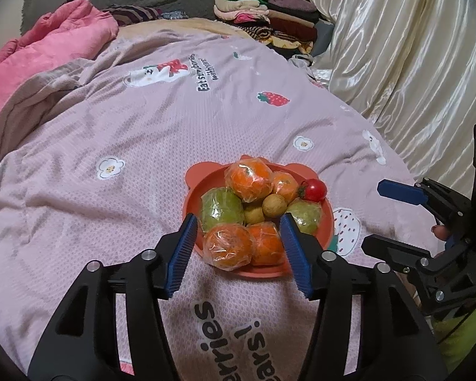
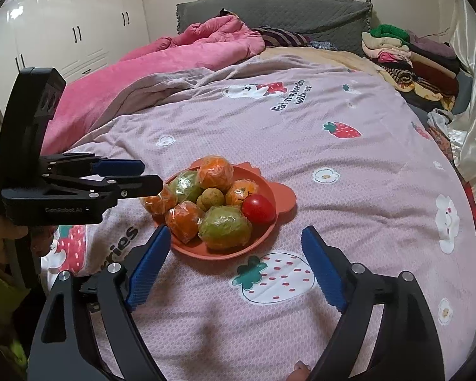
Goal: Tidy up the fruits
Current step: 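Lift both open grippers up and back away from the plate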
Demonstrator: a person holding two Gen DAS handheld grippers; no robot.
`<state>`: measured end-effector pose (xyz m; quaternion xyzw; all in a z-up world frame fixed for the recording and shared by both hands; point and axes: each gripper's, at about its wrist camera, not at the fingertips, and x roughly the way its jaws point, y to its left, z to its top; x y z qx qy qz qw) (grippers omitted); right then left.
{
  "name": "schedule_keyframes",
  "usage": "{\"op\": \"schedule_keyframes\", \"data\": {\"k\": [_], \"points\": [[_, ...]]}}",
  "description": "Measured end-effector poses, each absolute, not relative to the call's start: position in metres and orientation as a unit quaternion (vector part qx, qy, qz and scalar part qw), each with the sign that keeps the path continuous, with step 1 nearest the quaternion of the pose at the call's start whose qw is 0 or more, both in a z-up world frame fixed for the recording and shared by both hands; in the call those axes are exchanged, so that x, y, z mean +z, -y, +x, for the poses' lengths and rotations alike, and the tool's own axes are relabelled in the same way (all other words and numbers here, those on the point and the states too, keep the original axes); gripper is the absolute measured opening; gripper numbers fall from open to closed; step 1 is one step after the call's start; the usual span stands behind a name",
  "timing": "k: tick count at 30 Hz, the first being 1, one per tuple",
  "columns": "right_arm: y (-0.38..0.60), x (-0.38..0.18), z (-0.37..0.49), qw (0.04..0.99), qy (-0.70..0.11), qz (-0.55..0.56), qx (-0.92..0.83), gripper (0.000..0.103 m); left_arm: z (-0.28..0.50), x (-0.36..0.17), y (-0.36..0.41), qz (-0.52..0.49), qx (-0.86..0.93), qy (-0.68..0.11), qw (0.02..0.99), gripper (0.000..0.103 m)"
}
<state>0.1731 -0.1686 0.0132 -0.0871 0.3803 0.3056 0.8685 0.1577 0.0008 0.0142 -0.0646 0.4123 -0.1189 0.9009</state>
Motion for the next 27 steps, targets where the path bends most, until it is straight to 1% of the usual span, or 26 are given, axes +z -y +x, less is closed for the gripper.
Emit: {"op": "schedule_keyframes", "data": {"k": [2,8,10,11,12,14,16,27], "points": [[0.168,0.015,0.17,0.869,-0.378,-0.088,0.306,0.085,0.155,0.018,-0.002,-0.065,-0.118,-0.409,0.903,0.051],[0.168,0.02,0.165,0.873,-0.371,-0.087,0.303,0.089,0.147,0.026,-0.006,-0.063,-0.111,-0.4,0.908,0.061],[0.168,0.022,0.161,0.876,-0.368,-0.087,0.301,0.093,0.142,0.029,-0.007,-0.064,-0.108,-0.396,0.91,0.07],[0.168,0.022,0.159,0.877,-0.366,-0.086,0.298,0.094,0.139,0.03,-0.008,-0.064,-0.106,-0.394,0.911,0.073],[0.169,0.022,0.157,0.878,-0.365,-0.086,0.296,0.094,0.136,0.032,-0.008,-0.063,-0.103,-0.392,0.912,0.079],[0.171,0.022,0.151,0.882,-0.361,-0.087,0.289,0.096,0.127,0.035,-0.007,-0.06,-0.098,-0.388,0.915,0.084],[0.173,0.022,0.146,0.886,-0.36,-0.086,0.279,0.098,0.117,0.037,-0.006,-0.055,-0.091,-0.385,0.917,0.093],[0.188,0.004,0.119,0.893,-0.372,-0.09,0.236,0.098,0.066,0.021,0.006,-0.051,-0.05,-0.393,0.917,0.093]]}}
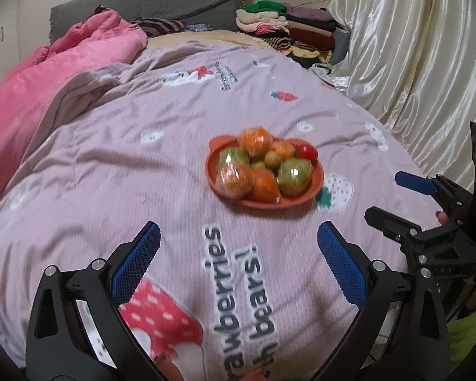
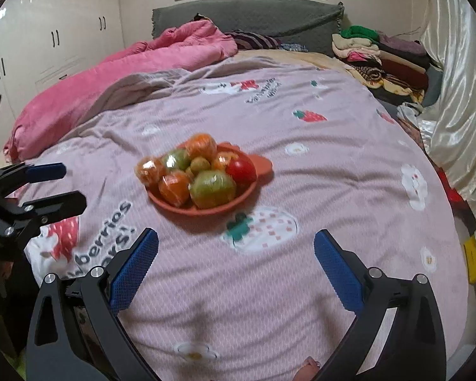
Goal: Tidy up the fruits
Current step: 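Lift both open grippers up and back away from the plate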
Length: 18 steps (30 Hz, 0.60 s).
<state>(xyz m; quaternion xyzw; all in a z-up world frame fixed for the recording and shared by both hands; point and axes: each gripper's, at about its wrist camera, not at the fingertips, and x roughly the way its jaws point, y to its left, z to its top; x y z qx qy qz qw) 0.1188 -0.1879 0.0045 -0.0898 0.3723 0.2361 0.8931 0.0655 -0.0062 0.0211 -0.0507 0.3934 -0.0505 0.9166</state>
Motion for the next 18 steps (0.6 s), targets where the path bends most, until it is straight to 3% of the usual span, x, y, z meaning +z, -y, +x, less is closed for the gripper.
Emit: {"op": "schedule_keyframes", "data": {"k": [18], "points": [[0.202,-0.016,0.102,0.88,-0.406,-0.066,0.237,0.098,0.051,-0.006,0.018,-0.052,-0.031,-0.418,0.907,0.093]]}}
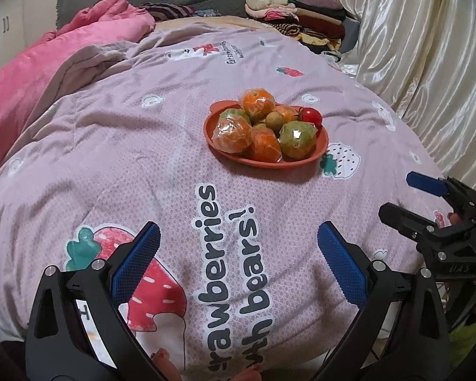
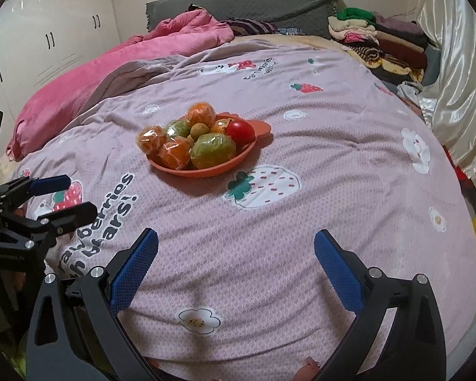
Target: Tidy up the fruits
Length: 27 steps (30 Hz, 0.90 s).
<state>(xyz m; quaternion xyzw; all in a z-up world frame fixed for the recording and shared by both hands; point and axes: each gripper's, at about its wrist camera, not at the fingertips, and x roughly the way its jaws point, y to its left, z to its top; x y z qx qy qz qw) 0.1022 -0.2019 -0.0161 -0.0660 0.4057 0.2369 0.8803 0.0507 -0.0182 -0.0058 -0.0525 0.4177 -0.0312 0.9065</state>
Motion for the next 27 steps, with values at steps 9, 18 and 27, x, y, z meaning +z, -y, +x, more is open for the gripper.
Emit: {"op": "schedule_keyframes", "data": {"k": [9,18,27], "points": [[0.2044,-0.0166,0.1017,0.881,-0.407,-0.064,0.233,0.098,0.0499,-0.0002,0.0138,-0.054,-0.023,-0.411,0.91,0.093],[0.2051,-0.0177,0.1015,0.881,-0.409,-0.062,0.23,0.098,0.0498,-0.0008,0.0151,-0.05,-0.024,-0.413,0.909,0.093],[0.2033,-0.0171,0.0991,0.881,-0.408,-0.061,0.233,0.098,0.0493,-0.0015,0.0149,-0.051,-0.028,-0.414,0.909,0.093]]}}
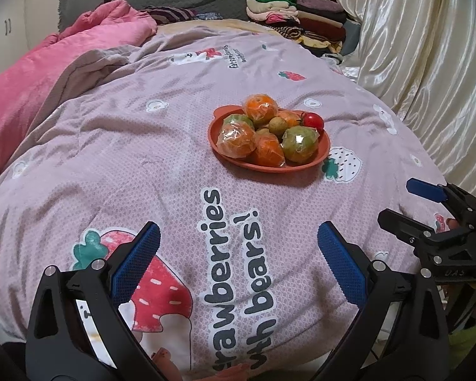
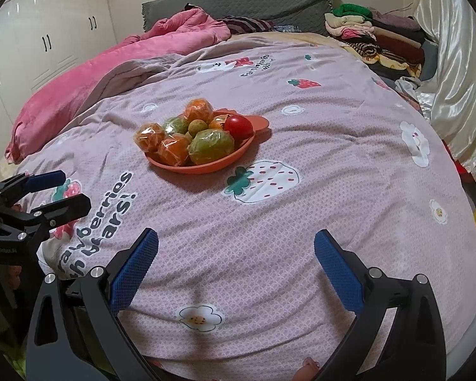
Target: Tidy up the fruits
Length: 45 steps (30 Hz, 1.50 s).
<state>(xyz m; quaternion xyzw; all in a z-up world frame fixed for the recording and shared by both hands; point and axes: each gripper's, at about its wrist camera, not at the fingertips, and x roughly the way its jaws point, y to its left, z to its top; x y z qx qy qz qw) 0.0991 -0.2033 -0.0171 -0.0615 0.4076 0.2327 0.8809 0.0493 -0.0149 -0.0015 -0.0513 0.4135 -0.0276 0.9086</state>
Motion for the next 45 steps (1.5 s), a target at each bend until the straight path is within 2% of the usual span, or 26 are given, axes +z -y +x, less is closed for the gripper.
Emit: {"op": "schedule_keyframes", "data": {"k": [45], "points": [[0.2008,-0.0231,0.0984,0.878,-0.417,-0.063,0.227,0.098,0.0485,-0.0026,0.0117,-0.047,0.01,-0.419,0.907,0.093]]}}
